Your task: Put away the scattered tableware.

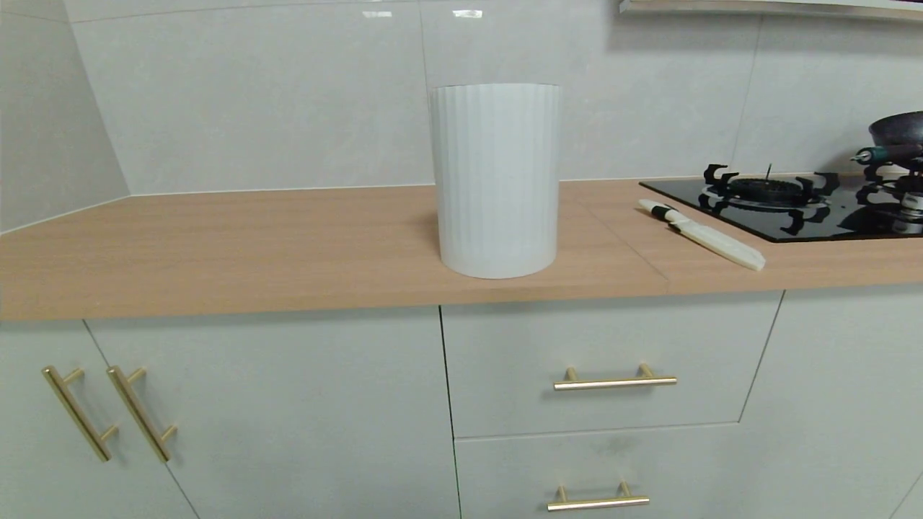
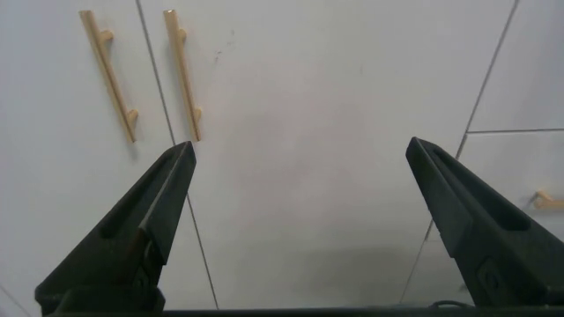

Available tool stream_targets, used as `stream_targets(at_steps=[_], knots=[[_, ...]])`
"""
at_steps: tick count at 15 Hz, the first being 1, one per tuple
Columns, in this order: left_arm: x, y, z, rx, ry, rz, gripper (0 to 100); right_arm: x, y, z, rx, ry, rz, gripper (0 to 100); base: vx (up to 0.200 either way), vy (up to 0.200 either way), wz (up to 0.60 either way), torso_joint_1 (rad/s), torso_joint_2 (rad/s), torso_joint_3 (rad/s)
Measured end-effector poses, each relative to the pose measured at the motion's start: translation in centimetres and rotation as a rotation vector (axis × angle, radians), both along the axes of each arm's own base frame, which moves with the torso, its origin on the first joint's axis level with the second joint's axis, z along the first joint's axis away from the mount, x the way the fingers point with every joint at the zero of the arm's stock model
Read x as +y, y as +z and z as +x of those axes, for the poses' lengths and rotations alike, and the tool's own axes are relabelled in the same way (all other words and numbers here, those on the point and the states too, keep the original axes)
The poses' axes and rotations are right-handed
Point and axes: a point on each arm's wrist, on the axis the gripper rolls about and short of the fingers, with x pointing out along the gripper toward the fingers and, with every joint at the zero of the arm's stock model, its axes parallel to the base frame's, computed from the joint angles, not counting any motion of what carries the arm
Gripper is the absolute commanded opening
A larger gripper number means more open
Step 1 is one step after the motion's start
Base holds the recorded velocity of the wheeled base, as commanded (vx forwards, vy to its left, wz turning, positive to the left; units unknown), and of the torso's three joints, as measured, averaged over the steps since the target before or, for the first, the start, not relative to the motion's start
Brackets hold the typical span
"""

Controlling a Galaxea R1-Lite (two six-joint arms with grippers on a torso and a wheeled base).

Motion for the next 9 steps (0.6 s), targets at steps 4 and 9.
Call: stream_targets(at_steps=[4,9], knots=[[0.00,-0.01,0.00,0.000,0.000,0.000,100,0.00,-0.01,0.00,0.000,0.000,0.000,100,0.000,0.000,0.00,0.000,0.00,0.000],[0.00,-0.02,0.00,0.001,0.001,0.000,100,0.00,-0.01,0.00,0.000,-0.001,0.000,100,0.000,0.000,0.00,0.000,0.00,0.000]])
